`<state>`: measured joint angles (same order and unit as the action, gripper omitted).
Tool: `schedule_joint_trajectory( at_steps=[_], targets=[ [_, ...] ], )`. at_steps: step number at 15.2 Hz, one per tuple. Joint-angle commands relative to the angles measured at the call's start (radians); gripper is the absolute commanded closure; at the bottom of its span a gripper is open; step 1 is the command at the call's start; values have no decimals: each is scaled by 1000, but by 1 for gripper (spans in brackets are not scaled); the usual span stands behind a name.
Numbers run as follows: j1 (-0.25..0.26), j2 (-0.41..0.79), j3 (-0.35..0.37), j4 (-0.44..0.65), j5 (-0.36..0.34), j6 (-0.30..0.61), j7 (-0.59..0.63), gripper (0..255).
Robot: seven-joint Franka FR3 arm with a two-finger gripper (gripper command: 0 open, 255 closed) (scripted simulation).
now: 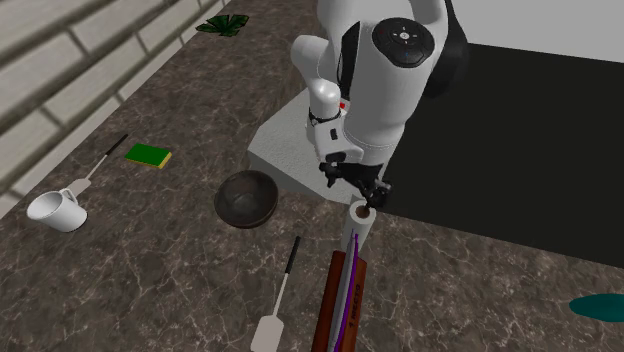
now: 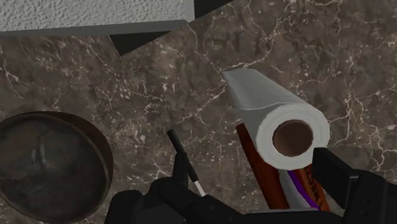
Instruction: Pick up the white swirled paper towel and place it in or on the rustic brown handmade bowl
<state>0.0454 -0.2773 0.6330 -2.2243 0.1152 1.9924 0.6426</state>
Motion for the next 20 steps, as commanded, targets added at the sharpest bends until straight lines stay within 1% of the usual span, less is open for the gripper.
schedule_joint_trajectory(
  at_steps=[1,3,11,18,19,20],
  targets=[
    [-6,71,49,35,-48,36,69,0],
    [-8,138,85,69,-101,59,130,0],
    [-12,190,94,6,-140,160,159,0],
    [-12,190,94,6,-140,160,159,0],
    [-12,190,94,6,-140,160,159,255],
    [-12,190,94,6,-140,160,159,255]
  ],
)
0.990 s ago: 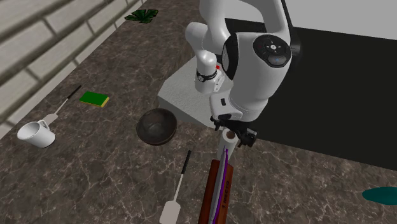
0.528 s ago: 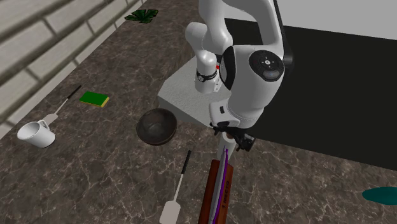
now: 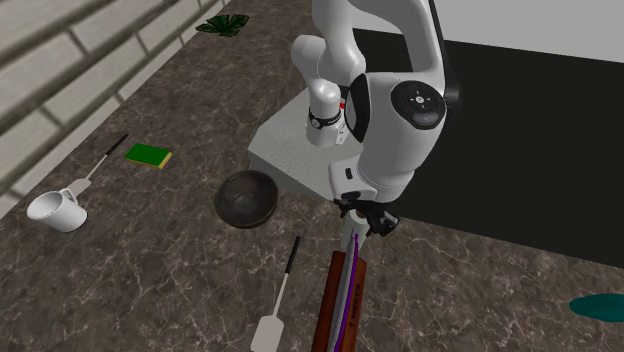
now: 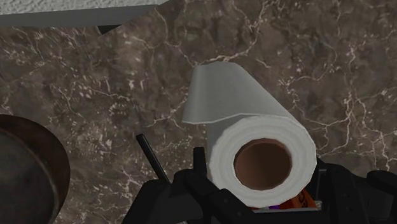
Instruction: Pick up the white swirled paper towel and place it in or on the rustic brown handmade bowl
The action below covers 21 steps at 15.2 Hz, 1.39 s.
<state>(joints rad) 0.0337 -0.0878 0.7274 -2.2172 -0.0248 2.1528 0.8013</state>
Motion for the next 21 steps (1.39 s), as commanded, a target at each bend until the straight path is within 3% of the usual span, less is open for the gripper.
schedule_joint_trajectory(
  at_steps=[1,8,21],
  targets=[
    [0,0,0,-1,0,0,0,255],
    [0,0,0,-1,0,0,0,255],
    [2,-77,-24,114,55,-174,-52,255]
  ],
)
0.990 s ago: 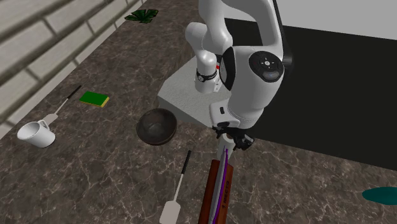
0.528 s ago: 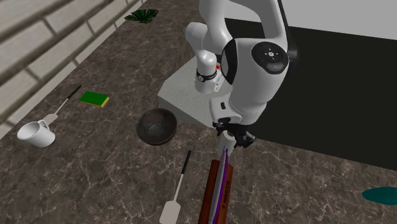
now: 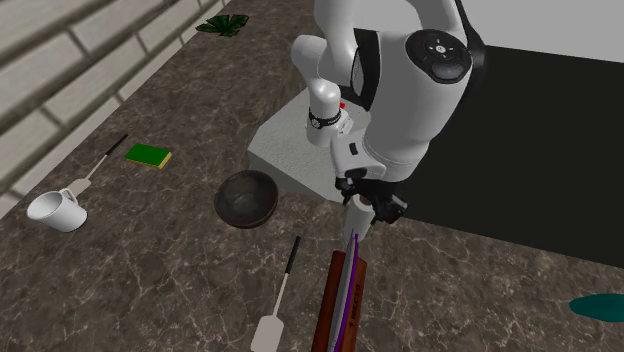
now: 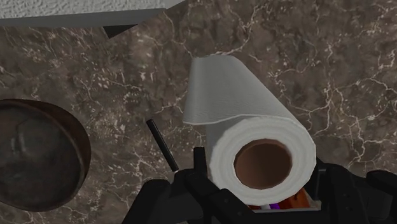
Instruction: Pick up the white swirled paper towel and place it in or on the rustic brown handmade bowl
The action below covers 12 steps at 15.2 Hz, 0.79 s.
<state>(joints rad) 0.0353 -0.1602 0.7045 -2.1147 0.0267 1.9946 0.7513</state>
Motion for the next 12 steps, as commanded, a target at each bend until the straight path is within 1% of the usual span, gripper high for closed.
schedule_joint_trajectory(
  at_steps=[1,12],
  targets=[
    [1,-9,-3,22,6,-29,-5,255],
    [-2,-34,-19,149,18,-176,-24,255]
  ],
)
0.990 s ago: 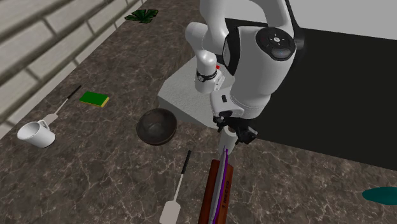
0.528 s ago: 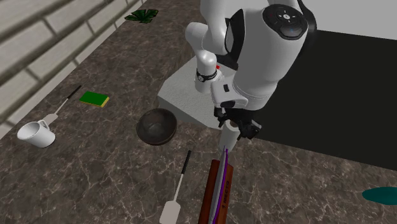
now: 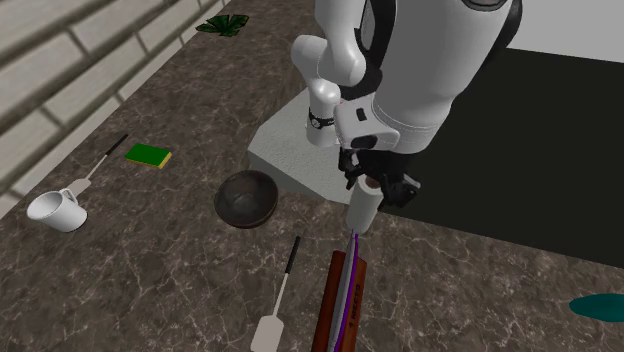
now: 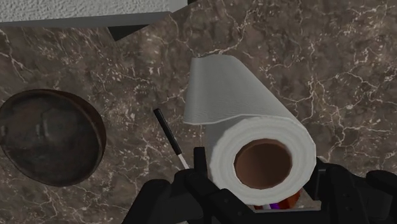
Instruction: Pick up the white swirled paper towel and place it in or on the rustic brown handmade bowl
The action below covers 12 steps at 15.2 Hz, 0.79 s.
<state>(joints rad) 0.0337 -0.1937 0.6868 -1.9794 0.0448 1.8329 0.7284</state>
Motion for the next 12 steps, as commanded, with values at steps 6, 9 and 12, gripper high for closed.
schedule_joint_trajectory(
  at_steps=[6,9,12],
  targets=[
    [-4,0,-6,95,-2,-95,-5,255],
    [-12,-19,-27,103,7,-119,-36,255],
    [-32,-72,-90,74,26,-136,-125,255]
  ],
)
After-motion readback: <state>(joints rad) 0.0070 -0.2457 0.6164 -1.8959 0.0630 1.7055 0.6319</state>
